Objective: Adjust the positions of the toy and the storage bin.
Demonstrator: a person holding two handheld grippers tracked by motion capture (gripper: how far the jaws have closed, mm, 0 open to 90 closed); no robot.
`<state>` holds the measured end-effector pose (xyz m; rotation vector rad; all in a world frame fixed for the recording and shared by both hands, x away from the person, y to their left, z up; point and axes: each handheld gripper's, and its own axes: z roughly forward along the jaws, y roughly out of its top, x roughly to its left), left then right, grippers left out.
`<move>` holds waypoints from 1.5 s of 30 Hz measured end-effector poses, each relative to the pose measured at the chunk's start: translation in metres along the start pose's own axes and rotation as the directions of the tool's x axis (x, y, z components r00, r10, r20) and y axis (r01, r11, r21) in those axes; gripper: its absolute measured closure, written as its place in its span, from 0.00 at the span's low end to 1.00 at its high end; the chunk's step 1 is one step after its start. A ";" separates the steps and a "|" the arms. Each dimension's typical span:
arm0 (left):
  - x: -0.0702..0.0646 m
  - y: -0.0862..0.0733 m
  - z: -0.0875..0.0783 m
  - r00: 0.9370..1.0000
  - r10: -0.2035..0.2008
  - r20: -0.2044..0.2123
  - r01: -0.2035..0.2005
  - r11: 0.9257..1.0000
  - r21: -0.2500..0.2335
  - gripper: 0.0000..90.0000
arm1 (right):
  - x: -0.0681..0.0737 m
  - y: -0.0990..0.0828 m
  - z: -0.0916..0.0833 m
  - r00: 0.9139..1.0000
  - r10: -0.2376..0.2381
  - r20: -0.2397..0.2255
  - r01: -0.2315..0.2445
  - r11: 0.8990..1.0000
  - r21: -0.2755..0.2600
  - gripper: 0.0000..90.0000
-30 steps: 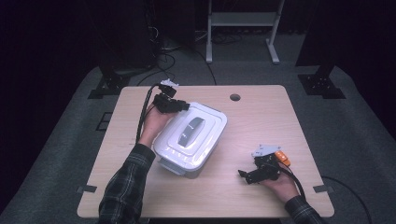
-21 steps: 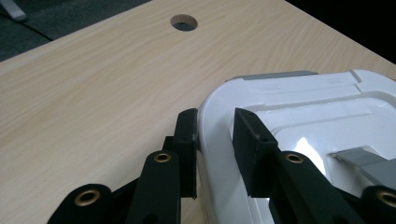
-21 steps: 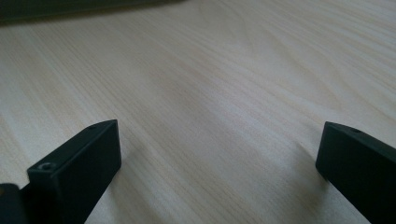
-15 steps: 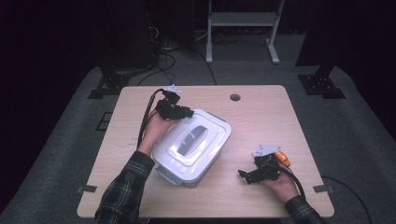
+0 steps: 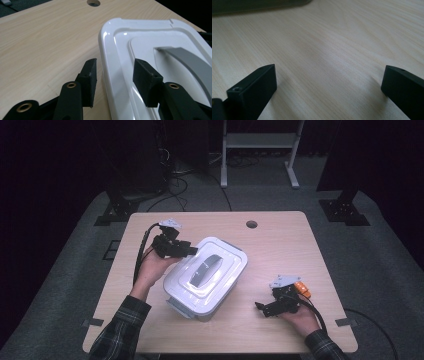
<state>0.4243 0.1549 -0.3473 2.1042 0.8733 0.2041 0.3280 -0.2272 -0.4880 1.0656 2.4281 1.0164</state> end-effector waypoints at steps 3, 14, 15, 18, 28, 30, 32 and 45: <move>-0.004 -0.008 -0.004 1.000 0.003 -0.020 -0.003 1.000 0.003 0.58 | 0.000 0.000 0.000 1.000 0.002 0.002 -0.002 1.000 -0.001 0.00; -0.016 -0.027 -0.016 0.999 -0.002 -0.035 0.002 1.000 -0.011 0.67 | 0.001 0.000 0.000 1.000 0.005 0.002 -0.005 1.000 0.002 0.00; -0.018 -0.027 -0.015 0.999 0.003 -0.048 -0.004 1.000 -0.017 0.68 | 0.001 0.000 0.000 1.000 0.006 0.002 -0.006 1.000 0.002 0.00; -0.022 -0.026 -0.015 0.997 0.016 -0.078 -0.018 1.000 -0.025 0.73 | 0.001 0.000 0.000 1.000 0.005 0.002 -0.005 1.000 0.001 0.00; -0.033 -0.018 0.000 0.998 0.029 -0.051 -0.030 0.999 -0.030 0.77 | 0.001 0.000 0.000 1.000 0.003 0.004 -0.003 1.000 0.000 0.00; -0.036 -0.016 0.003 0.999 0.031 -0.042 -0.033 0.999 -0.032 0.77 | 0.001 0.000 0.000 1.000 0.005 0.003 -0.005 1.000 0.000 0.00; -0.038 -0.015 0.005 0.999 0.035 -0.036 -0.036 0.999 -0.031 0.77 | 0.001 0.000 0.000 1.000 0.007 0.001 -0.007 1.000 0.000 0.00; -0.058 -0.007 0.020 0.998 0.056 0.003 -0.056 0.998 -0.028 0.77 | 0.000 -0.001 -0.001 1.000 0.003 0.002 -0.003 1.000 0.001 0.00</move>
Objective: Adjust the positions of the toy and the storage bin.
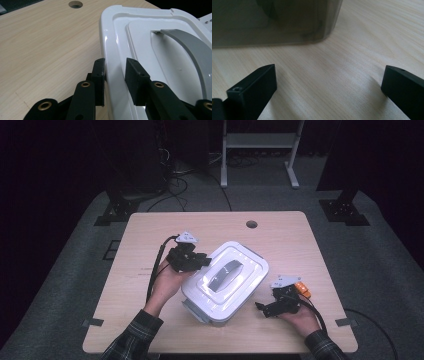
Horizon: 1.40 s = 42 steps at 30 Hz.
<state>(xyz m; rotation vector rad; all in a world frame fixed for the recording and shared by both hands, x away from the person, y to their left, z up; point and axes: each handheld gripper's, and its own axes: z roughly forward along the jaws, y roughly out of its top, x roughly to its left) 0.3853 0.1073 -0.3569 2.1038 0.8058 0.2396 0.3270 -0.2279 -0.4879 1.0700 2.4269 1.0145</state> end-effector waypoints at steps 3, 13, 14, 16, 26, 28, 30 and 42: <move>-0.001 0.001 0.000 1.000 0.005 0.005 -0.005 1.000 0.005 0.77 | 0.000 0.000 0.000 1.000 0.001 0.000 -0.001 1.000 -0.001 0.00; -0.015 0.010 -0.015 0.999 0.013 0.032 -0.011 0.999 -0.051 0.62 | 0.000 0.000 0.000 1.000 0.001 0.000 -0.001 1.000 -0.001 0.00; -0.017 0.011 -0.017 0.999 0.013 0.037 -0.011 0.998 -0.056 0.60 | 0.000 0.000 0.000 1.000 0.002 0.001 -0.002 1.000 -0.001 0.00; -0.021 0.013 -0.019 0.999 0.017 0.050 -0.014 0.998 -0.060 0.58 | 0.000 0.000 0.000 1.000 0.001 0.000 -0.001 1.000 -0.001 0.00; -0.042 0.019 -0.017 0.995 0.035 0.095 -0.031 0.998 -0.048 0.48 | 0.000 0.000 0.000 1.000 0.003 0.000 -0.003 1.000 -0.001 0.00; -0.046 0.020 -0.015 0.994 0.045 0.096 -0.041 0.998 -0.037 0.45 | 0.000 0.000 0.000 1.000 0.003 -0.001 -0.003 1.000 -0.001 0.00; -0.049 0.020 -0.013 0.994 0.048 0.096 -0.045 0.999 -0.031 0.41 | 0.000 0.000 0.000 1.000 0.003 0.000 -0.003 1.000 -0.001 0.00; -0.062 0.019 0.000 0.994 0.084 0.071 -0.084 0.996 0.000 0.27 | 0.000 0.000 0.000 1.000 0.003 0.000 -0.003 1.000 -0.001 0.00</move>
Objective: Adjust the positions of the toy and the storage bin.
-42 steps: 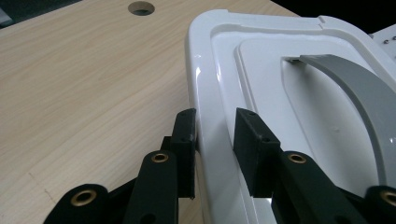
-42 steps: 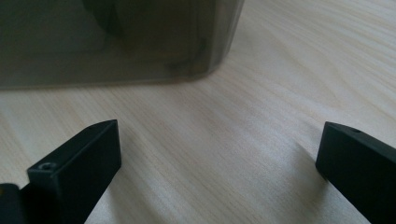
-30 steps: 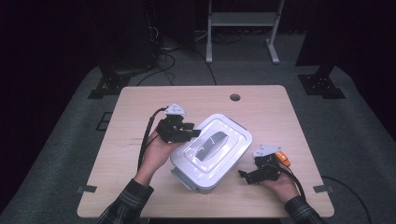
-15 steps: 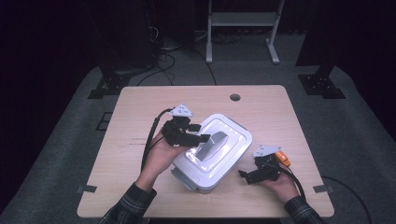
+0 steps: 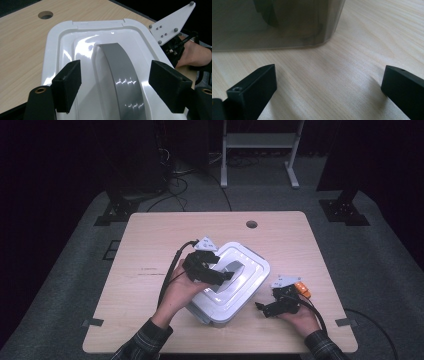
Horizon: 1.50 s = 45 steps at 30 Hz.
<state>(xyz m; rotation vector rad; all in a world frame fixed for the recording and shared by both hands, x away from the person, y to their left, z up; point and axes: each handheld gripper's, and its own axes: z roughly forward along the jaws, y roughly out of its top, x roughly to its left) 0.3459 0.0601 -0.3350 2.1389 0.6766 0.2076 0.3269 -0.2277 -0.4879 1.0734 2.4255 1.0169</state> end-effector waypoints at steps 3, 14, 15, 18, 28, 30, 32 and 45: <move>-0.002 -0.001 0.004 1.000 0.005 -0.005 -0.005 1.000 0.006 0.27 | 0.000 0.000 0.000 1.000 0.000 0.000 0.000 1.000 -0.001 0.00; -0.009 -0.005 0.016 0.999 0.041 -0.011 -0.040 0.998 0.043 0.34 | 0.000 0.000 0.000 1.000 -0.002 0.000 0.002 1.000 0.001 0.00; -0.010 -0.005 0.016 0.999 0.046 -0.018 -0.046 0.998 0.040 0.36 | 0.000 0.000 0.000 1.000 -0.002 0.001 0.002 1.000 0.001 0.00; -0.011 -0.005 0.016 0.998 0.058 -0.029 -0.057 0.997 0.042 0.41 | 0.000 0.000 0.000 1.000 -0.002 0.000 0.002 1.000 0.000 0.00; -0.013 -0.005 0.018 0.997 0.073 -0.031 -0.071 0.996 0.055 0.58 | 0.000 0.000 0.000 1.000 -0.003 0.000 0.003 1.000 0.000 0.00; -0.012 -0.005 0.017 0.997 0.072 -0.032 -0.070 0.996 0.052 0.61 | 0.000 0.000 0.000 1.000 -0.002 0.000 0.002 1.000 0.000 0.00; -0.012 -0.005 0.017 0.997 0.068 -0.023 -0.067 0.996 0.052 0.64 | 0.000 0.000 0.000 1.000 -0.002 0.000 0.002 1.000 0.000 0.00; -0.011 -0.004 0.015 0.998 0.061 -0.031 -0.059 0.997 0.055 0.71 | 0.000 0.000 0.000 1.000 -0.002 0.000 0.002 1.000 0.000 0.00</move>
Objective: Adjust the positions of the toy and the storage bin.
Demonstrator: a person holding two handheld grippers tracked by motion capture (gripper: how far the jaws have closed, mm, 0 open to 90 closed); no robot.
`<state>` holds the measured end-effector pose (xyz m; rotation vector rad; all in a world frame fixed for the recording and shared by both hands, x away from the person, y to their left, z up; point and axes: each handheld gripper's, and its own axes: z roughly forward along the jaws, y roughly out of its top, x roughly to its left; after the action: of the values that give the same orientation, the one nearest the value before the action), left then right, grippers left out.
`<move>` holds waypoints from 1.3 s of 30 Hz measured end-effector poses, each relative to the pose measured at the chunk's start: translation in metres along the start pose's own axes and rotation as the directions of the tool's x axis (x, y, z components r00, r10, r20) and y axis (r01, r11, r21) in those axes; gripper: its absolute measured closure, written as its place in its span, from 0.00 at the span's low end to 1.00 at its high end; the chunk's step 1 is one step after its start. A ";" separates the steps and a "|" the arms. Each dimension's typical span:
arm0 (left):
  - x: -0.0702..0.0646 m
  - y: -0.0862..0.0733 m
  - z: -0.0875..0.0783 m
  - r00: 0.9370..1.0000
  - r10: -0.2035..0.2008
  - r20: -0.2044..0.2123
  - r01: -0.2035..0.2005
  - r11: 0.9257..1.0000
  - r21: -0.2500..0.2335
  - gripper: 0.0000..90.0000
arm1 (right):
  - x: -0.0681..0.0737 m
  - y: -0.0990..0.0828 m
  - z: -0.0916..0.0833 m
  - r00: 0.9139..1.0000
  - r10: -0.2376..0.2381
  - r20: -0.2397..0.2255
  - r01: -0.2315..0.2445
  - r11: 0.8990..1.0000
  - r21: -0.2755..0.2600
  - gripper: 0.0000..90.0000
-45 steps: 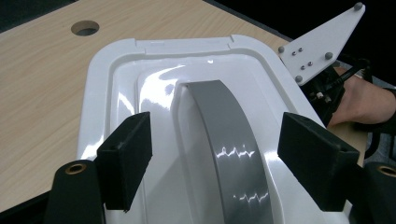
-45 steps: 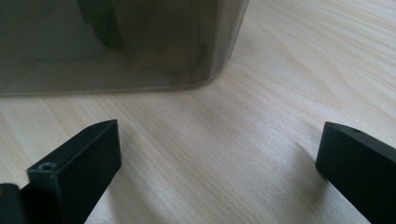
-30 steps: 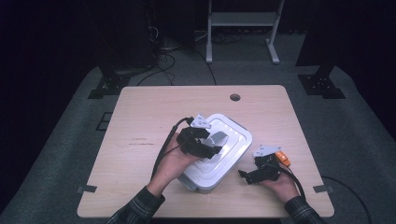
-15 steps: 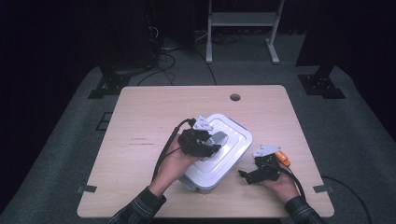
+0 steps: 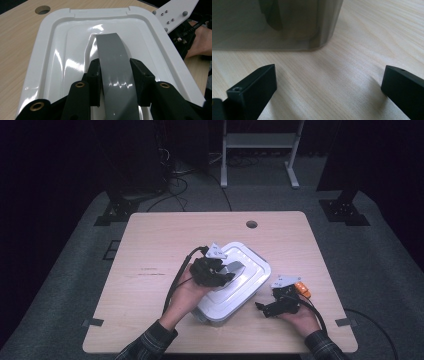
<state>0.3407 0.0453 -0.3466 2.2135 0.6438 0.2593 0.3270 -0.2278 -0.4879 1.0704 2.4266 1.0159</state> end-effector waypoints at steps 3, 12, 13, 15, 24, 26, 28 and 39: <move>0.000 0.001 -0.001 1.000 -0.002 0.001 0.002 1.000 -0.009 0.72 | 0.000 0.000 0.000 1.000 -0.002 0.000 0.002 1.000 -0.001 0.00; 0.002 0.001 -0.004 1.000 -0.012 0.006 0.012 1.000 -0.017 0.74 | 0.000 0.000 0.000 1.000 -0.001 -0.001 0.001 1.000 -0.001 0.00; 0.002 0.002 -0.004 1.000 -0.012 0.006 0.012 1.000 -0.017 0.74 | 0.000 0.000 0.000 1.000 0.001 -0.002 -0.001 1.000 0.000 0.00; 0.002 0.002 -0.005 1.000 -0.015 0.007 0.015 1.000 -0.022 0.74 | 0.000 0.000 0.000 1.000 0.000 -0.001 0.000 1.000 -0.001 0.00; 0.005 0.006 -0.013 1.000 -0.022 0.004 0.022 0.999 -0.047 0.74 | 0.000 0.000 0.000 1.000 0.000 0.000 0.000 1.000 -0.002 0.00; 0.006 0.007 -0.016 1.000 -0.021 0.007 0.021 0.999 -0.049 0.74 | 0.000 0.000 0.000 1.000 0.000 0.001 0.000 1.000 -0.002 0.00; 0.007 0.008 -0.019 1.000 -0.022 0.006 0.022 0.998 -0.055 0.74 | 0.000 0.000 0.000 1.000 0.000 0.001 0.000 1.000 -0.002 0.00; 0.018 0.008 -0.038 0.999 -0.047 -0.006 0.046 0.995 -0.087 0.74 | 0.000 0.000 0.000 1.000 0.000 -0.001 0.000 1.000 -0.002 0.00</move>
<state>0.3448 0.0752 -0.3165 2.1127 0.6748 0.2673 0.3269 -0.2280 -0.4880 1.0689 2.4262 1.0185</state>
